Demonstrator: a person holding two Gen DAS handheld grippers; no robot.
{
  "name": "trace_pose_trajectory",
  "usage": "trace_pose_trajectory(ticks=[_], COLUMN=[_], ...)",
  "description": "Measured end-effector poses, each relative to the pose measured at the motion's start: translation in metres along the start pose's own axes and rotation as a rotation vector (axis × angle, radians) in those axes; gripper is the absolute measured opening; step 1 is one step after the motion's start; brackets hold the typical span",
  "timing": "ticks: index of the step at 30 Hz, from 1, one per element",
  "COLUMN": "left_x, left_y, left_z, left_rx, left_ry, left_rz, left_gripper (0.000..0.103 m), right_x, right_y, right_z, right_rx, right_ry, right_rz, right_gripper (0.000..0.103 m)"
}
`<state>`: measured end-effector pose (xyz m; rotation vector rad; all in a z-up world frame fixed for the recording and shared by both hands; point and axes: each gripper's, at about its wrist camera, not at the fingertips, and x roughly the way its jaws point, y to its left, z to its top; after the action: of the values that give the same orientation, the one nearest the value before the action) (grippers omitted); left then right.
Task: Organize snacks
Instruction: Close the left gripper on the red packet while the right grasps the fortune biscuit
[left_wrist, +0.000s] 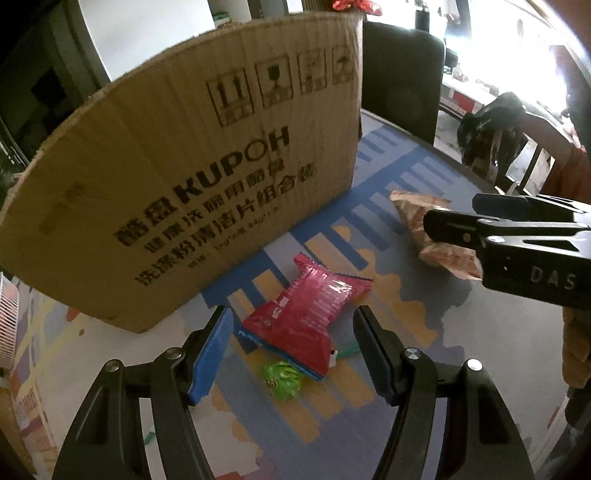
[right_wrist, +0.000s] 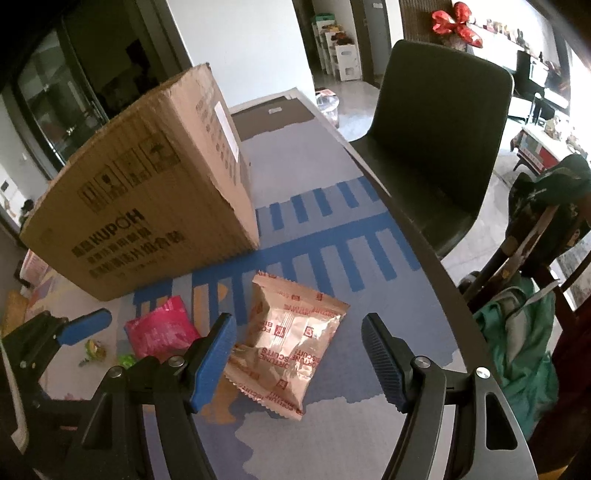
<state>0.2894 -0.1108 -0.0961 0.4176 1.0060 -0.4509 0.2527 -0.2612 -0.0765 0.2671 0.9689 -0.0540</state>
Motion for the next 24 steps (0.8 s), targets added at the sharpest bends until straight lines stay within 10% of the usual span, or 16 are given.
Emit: trace_pose_trajectory(ticks=[15,24], left_x=[0.02,0.027], left_y=[0.007,0.009], left_z=[0.013,0.018], left_rx=[-0.03,-0.084], left_ry=[0.03,0.045], left_rz=[-0.041,-0.119], left_gripper=[0.066,0.038], right_x=[0.015,0.017], right_y=[0.0,0.006], right_z=[-0.001,-0.005], right_rx=[-0.028,-0.042], right_ry=[0.036,0.063], right_rz=[0.014,0.069], right_gripper=[0.064,0.05])
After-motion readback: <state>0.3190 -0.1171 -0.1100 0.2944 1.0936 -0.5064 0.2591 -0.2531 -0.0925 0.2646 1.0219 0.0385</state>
